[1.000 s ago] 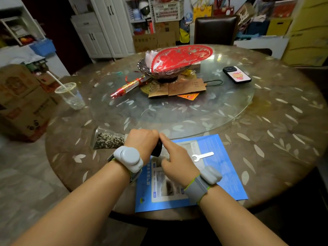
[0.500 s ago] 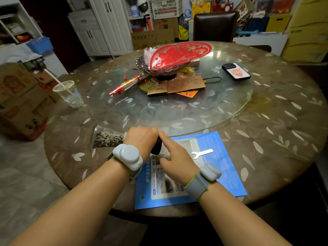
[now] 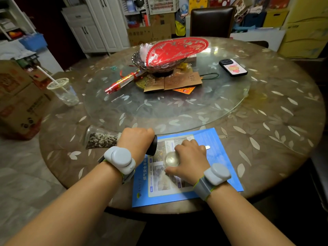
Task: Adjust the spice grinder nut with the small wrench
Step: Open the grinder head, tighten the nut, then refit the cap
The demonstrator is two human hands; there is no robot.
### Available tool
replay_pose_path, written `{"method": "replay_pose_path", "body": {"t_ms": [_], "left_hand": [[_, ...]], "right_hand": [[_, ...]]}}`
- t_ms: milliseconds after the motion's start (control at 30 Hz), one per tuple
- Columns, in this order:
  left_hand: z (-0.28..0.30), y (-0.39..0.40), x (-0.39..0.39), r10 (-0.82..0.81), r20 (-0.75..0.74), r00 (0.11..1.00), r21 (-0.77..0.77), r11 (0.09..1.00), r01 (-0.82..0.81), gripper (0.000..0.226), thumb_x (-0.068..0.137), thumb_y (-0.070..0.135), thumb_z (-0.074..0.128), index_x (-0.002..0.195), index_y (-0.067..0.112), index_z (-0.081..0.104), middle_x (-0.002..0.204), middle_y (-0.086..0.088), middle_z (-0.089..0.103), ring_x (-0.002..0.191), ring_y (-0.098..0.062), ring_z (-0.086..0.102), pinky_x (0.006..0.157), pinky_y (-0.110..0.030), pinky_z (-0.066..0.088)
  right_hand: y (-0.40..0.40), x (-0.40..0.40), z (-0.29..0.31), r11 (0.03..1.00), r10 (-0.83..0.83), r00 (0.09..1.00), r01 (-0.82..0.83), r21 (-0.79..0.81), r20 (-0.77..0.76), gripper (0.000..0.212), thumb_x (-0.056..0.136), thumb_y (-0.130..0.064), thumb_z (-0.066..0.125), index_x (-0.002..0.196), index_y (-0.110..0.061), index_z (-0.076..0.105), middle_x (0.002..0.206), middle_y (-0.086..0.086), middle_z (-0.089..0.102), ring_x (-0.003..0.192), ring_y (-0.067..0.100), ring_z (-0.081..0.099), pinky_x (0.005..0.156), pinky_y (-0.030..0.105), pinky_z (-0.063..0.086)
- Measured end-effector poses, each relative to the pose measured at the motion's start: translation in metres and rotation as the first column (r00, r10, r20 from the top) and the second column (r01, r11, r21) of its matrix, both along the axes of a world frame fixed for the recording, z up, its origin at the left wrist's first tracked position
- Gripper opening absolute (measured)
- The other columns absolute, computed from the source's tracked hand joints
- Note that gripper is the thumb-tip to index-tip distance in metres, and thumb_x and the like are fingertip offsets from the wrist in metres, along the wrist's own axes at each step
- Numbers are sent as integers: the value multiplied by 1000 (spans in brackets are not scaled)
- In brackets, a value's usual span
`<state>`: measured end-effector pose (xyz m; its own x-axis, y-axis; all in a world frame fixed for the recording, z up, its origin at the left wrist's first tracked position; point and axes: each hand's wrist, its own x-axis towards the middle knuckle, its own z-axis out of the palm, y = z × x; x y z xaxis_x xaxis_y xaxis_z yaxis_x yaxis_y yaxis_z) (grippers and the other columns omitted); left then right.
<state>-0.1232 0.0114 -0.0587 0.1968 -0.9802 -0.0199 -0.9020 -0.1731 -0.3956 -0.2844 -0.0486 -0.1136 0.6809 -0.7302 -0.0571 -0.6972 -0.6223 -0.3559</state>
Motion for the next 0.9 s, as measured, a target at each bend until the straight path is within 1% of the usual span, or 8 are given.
{"method": "replay_pose_path", "body": {"t_ms": [167,300,500,600,667,733,833,900], "left_hand": [[1,3,6,9,4,1000,-28,1000,-9,32,75,2,59,99,16,44,92,-3,64,81,-28,63,60,-34,38],[-1,7,-1,-15,39,999,56,998,13,28,79,2,57,101,15,47,92,-3,64,81,-28,64,60,-33,35],[4,8,-3,-31,1,1000,-8,999,31,27,79,2,56,98,17,45,92,-3,63,82,-29,63,61,-34,33],[9,10,3,-124,-163,979,-244,966,82,32,70,4,63,95,16,46,88,-5,63,81,-35,61,58,-34,35],[15,14,7,-173,-368,913,-415,910,5,35,66,8,69,94,16,49,86,-5,63,78,-36,59,57,-35,39],[21,20,5,-223,-538,813,-507,856,-101,47,60,8,76,100,18,54,92,-2,66,82,-31,60,65,-36,46],[21,29,0,-339,-616,711,-630,754,-186,51,56,11,75,103,15,58,95,0,65,87,-27,61,77,-37,50],[20,33,-3,-395,-630,669,-682,694,-233,52,55,9,76,102,16,57,95,4,63,87,-18,59,80,-21,47]], "right_hand": [[2,-1,1,996,-85,993,84,19,81,40,68,-54,62,87,-21,47,93,-4,40,101,22,43,83,37,27],[2,-4,0,996,-84,994,85,-18,67,41,66,-52,61,87,-21,45,92,-3,39,99,22,43,83,37,27],[4,-4,-2,994,-92,985,98,-37,149,39,65,-52,60,86,-21,49,91,-5,43,96,21,45,78,33,24],[5,-2,5,966,-251,865,191,176,435,44,61,-51,65,91,-20,59,92,-4,55,90,16,50,81,31,37],[2,-1,15,883,-391,729,124,453,562,42,62,-44,76,92,-17,64,94,2,62,83,15,55,77,26,46],[-2,-2,22,786,-487,629,12,618,606,39,65,-36,81,94,-15,66,94,7,65,79,15,57,73,23,48],[-3,-4,29,705,-542,531,-134,696,651,48,60,-42,78,97,-15,67,88,9,64,78,16,59,72,24,49],[-2,-4,36,686,-547,475,-217,695,689,50,62,-38,76,103,-11,66,85,7,62,75,12,58,70,19,48]]}}
